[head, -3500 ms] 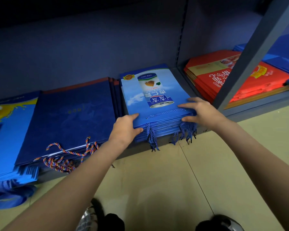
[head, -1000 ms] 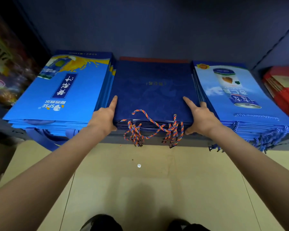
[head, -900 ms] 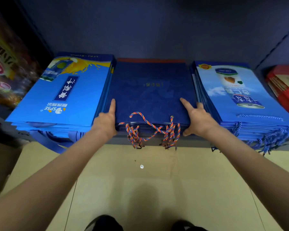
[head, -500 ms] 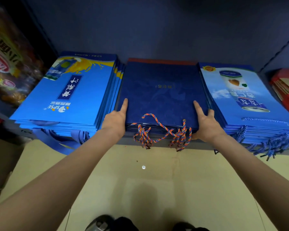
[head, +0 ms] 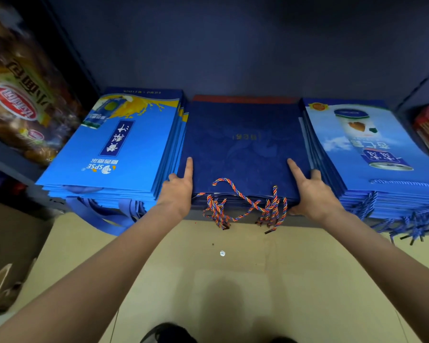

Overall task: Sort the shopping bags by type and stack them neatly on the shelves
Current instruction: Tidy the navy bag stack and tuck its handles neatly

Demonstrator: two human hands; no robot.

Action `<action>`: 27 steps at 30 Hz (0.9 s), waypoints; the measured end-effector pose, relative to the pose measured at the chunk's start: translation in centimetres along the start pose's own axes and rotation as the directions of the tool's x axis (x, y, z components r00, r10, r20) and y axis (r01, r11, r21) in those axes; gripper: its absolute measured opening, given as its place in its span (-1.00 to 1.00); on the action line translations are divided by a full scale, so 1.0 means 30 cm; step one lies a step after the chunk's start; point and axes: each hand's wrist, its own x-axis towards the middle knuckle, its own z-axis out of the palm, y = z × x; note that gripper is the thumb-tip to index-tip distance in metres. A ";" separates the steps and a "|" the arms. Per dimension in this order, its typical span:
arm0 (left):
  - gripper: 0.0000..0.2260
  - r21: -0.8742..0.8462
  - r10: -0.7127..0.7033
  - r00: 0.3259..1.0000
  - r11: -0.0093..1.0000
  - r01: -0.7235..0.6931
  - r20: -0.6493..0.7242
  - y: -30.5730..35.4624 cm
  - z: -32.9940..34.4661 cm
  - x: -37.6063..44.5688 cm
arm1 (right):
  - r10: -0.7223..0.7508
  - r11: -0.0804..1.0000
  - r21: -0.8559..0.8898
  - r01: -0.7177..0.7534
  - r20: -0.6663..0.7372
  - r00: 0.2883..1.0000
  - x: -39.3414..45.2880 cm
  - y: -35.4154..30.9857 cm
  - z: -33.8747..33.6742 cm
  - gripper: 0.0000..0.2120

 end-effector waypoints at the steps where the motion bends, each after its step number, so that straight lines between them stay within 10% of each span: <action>1: -0.11 0.009 0.005 1.000 1.000 -0.005 -0.008 -0.009 -0.003 0.002 | 0.002 1.000 0.003 -0.002 -0.005 1.000 -0.004 -0.008 0.007 0.07; 27: 0.15 0.044 0.184 0.968 0.980 -0.194 0.172 0.005 -0.108 0.055 | 0.043 0.993 -0.112 -0.035 0.069 0.997 0.036 -0.002 -0.057 0.20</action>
